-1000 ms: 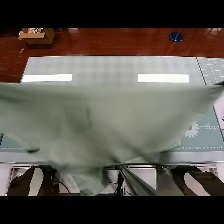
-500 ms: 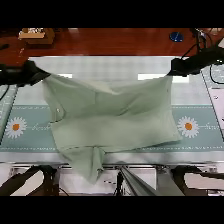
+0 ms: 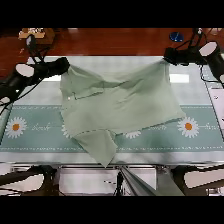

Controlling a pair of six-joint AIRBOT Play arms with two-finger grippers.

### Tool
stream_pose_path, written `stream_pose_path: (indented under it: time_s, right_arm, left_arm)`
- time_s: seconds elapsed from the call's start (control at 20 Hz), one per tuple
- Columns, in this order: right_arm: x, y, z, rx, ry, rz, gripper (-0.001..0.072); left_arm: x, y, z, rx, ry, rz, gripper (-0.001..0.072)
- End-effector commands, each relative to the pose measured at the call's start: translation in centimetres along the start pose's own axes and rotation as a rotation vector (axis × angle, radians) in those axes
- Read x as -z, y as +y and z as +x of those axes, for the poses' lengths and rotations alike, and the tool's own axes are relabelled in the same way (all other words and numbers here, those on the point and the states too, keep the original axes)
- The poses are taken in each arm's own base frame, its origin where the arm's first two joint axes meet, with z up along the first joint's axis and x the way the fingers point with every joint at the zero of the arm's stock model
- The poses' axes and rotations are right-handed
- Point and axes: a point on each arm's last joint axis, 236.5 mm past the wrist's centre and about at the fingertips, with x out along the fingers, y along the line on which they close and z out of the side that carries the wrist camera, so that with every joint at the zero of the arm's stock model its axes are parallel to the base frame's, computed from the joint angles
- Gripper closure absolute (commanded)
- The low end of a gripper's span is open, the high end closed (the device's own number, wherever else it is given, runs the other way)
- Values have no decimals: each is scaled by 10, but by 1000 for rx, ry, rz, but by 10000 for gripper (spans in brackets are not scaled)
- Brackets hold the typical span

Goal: Fold the shirts.

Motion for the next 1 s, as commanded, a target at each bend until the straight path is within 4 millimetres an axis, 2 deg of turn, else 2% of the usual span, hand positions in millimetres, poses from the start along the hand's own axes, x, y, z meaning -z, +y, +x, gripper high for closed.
stream_pose_path:
  time_s: [0.0,0.1,0.15,0.2,0.25,0.3,0.4,0.45,0.55,0.6,0.65,0.75,0.85,0.95]
  right_arm:
    - [12,-16,24,26,25,-1,689]
    - [23,-23,25,48,68,-26,684]
    - [25,-24,23,54,81,-38,593]
    - [26,-25,14,59,101,-52,433]
    - [21,-28,-1,74,124,-112,294]
    - [16,-38,-22,111,154,-199,239]
    - [5,-89,-78,314,240,-329,232]
    - [-1,-117,-108,413,246,-302,233]
    - [12,-156,-153,500,314,-207,233]
    - [24,-167,-166,494,354,-144,233]
    - [40,-174,-173,459,390,-67,233]
    - [67,-173,-175,343,443,69,232]
    - [88,-165,-171,224,484,139,232]
    - [101,-163,-167,176,512,155,233]
  left_arm:
    - [32,9,28,-17,76,26,678]
    - [58,13,33,-11,175,13,672]
    - [66,15,31,-4,215,6,598]
    - [67,16,26,3,241,-2,467]
    - [64,16,15,18,273,-12,282]
    - [59,19,-1,33,315,-15,180]
    - [55,35,-45,31,437,-10,170]
    - [60,50,-69,-3,505,-72,176]
    - [90,71,-111,-51,645,-157,176]
    - [112,72,-127,-44,705,-168,176]
    - [142,70,-142,-35,771,-183,176]
    - [201,61,-161,-12,852,-262,175]
    - [248,60,-178,-12,899,-328,175]
    - [282,59,-194,-18,936,-356,175]
